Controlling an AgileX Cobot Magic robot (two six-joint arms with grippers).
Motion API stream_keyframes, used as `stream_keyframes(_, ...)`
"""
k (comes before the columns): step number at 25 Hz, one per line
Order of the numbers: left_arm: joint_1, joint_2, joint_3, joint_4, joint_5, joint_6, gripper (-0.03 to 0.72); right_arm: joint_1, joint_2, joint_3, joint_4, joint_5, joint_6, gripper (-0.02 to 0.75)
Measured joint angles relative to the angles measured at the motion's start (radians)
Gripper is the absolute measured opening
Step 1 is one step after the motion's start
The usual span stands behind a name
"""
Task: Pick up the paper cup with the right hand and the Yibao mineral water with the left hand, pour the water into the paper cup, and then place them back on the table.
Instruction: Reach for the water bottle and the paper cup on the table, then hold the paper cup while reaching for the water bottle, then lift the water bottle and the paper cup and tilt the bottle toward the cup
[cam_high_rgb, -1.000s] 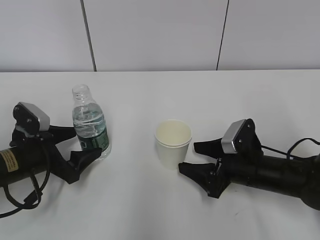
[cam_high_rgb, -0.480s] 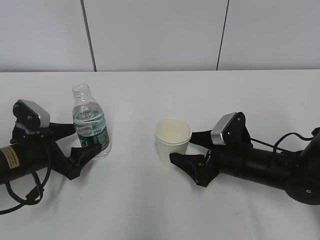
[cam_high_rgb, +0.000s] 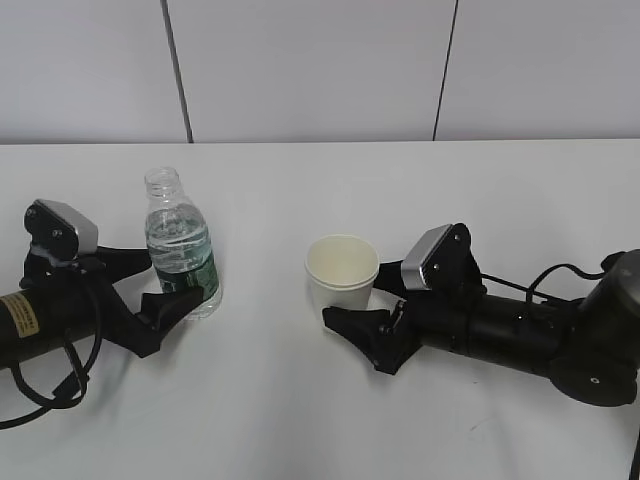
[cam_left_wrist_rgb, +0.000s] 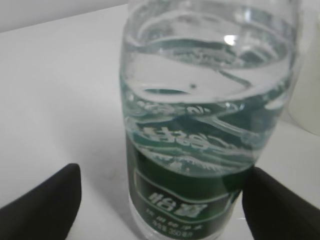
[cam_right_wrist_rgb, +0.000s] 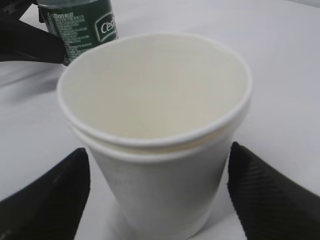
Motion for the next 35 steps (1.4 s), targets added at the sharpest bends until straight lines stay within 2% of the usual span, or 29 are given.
stream_keyframes(10, -0.017, 0.001, -0.002, 0.028, 0.0, -0.045, 0.594, 0.019, 0.032, -0.002, 0.021, -0.009, 0.0, 0.669)
stream_keyframes(21, -0.038, 0.048, -0.064, 0.029, -0.002, -0.054, 0.594, 0.028, 0.036, -0.054, 0.055, -0.013, 0.0, 0.667)
stream_keyframes(28, -0.038, 0.057, -0.081, 0.021, -0.003, -0.056, 0.593, 0.074, 0.036, -0.091, 0.085, 0.026, 0.0, 0.661)
stream_keyframes(35, -0.038, 0.072, -0.081, 0.007, -0.002, -0.056, 0.593, 0.074, 0.036, -0.096, 0.108, 0.044, 0.0, 0.598)
